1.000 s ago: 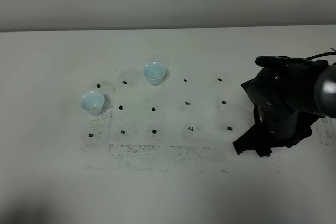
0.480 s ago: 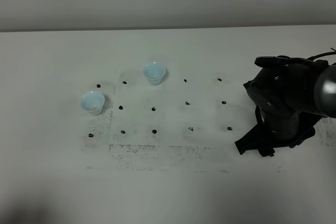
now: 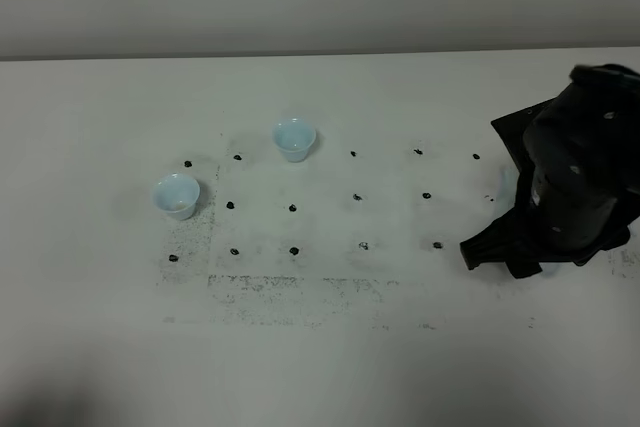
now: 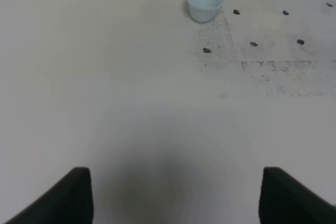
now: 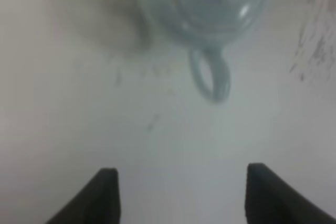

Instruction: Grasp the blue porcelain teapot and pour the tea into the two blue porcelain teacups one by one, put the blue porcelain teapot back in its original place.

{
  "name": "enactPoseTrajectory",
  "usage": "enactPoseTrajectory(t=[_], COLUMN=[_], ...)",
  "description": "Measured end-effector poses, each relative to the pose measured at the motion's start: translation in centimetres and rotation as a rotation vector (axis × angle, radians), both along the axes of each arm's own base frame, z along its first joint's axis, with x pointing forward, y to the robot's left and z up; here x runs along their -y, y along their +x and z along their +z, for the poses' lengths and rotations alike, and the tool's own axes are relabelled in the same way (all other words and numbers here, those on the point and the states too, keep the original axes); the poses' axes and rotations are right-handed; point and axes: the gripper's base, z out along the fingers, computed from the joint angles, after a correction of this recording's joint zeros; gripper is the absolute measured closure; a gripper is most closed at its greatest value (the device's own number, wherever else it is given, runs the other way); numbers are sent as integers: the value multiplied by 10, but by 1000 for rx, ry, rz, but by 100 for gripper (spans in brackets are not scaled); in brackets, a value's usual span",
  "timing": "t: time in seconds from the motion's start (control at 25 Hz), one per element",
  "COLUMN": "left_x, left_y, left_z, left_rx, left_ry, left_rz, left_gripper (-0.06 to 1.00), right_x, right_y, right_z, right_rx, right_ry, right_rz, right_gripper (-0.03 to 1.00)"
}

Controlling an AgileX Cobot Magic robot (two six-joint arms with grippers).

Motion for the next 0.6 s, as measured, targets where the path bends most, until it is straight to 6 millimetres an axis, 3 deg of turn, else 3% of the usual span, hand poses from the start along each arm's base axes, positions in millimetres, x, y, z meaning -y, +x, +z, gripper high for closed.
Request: enactPoseTrajectory(t=[0.24,0.6], left_x=[0,0], left_y=[0,0], left_z=[0,0], left_rx=[0,0], left_ry=[2,2], left_rz=[0,0], left_gripper=[28,28], right_x=[24,49], right_y=[-5,2], right_z=[5,5], right_rx=[-138,-141], right_ry=[105,125], right_rz=[-5,25], right_gripper=[43,43])
